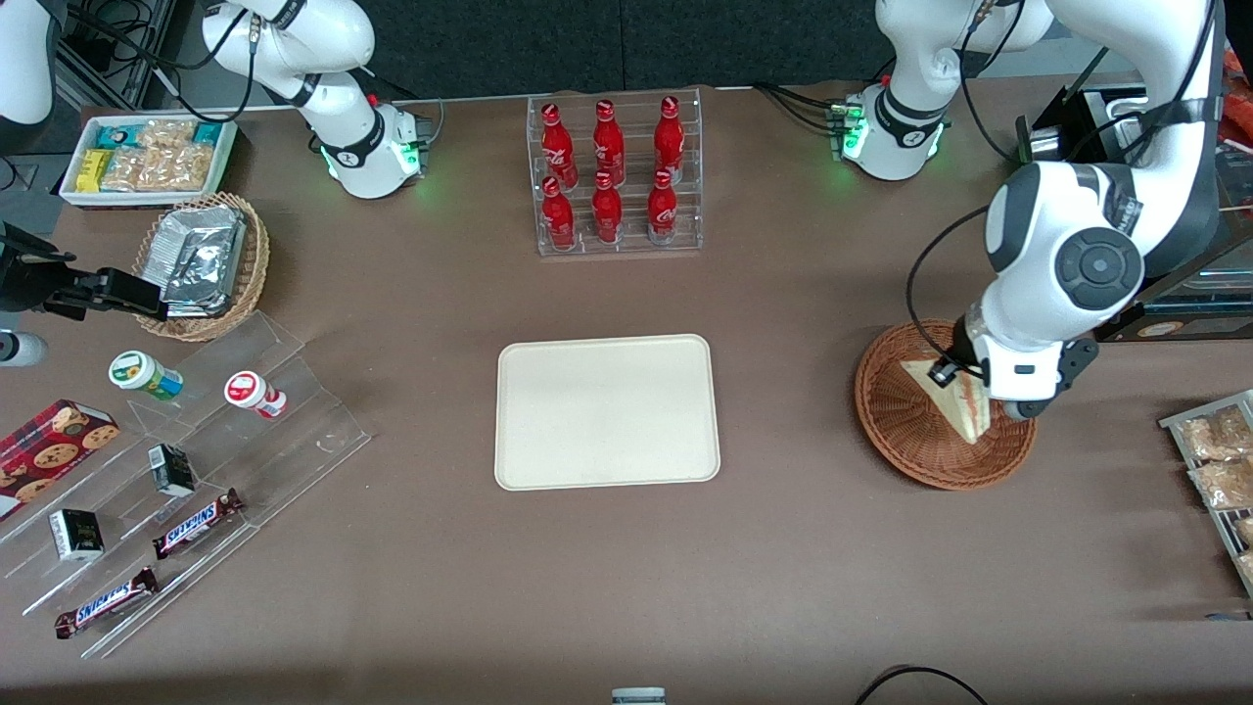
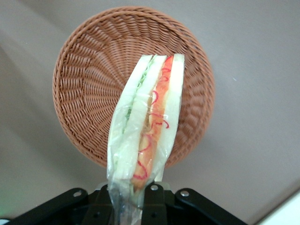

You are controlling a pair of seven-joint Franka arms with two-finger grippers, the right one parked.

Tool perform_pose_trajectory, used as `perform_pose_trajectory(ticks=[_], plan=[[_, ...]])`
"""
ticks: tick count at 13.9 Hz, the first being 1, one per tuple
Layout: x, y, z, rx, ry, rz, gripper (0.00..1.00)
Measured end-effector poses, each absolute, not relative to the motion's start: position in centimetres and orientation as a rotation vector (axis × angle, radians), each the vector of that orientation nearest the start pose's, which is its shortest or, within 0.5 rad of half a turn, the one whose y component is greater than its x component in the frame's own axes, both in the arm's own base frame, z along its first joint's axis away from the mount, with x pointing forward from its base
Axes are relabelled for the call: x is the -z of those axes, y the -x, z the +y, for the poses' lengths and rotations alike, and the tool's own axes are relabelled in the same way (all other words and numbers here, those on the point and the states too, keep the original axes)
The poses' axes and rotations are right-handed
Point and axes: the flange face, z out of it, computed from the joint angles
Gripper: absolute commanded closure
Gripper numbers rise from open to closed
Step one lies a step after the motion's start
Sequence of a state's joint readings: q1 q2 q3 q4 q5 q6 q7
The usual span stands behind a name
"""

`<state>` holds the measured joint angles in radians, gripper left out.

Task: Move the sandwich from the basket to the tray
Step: 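Carry the held sandwich over to the cream tray, then lower the sandwich onto the tray and open the left gripper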

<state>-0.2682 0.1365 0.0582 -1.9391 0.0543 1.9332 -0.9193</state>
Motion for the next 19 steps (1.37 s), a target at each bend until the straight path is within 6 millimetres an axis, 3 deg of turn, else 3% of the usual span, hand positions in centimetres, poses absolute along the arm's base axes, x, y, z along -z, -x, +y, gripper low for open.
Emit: perform_pose_trajectory(ticks=[4, 8, 10, 14, 19], plan=[[-41.8, -54.6, -22.0, -0.086, 2.914, -0.809, 0.82], [-41.0, -53.1, -33.3, -0.035, 2.967, -0.628, 0.81], [-39.4, -52.9, -37.8, -0.026, 2.980, -0.542, 0.81], [-33.4, -52.3, -45.9, 0.006, 3.008, -0.395, 0.81], [-27.9, -50.9, -50.8, 0.063, 3.058, -0.293, 0.81]])
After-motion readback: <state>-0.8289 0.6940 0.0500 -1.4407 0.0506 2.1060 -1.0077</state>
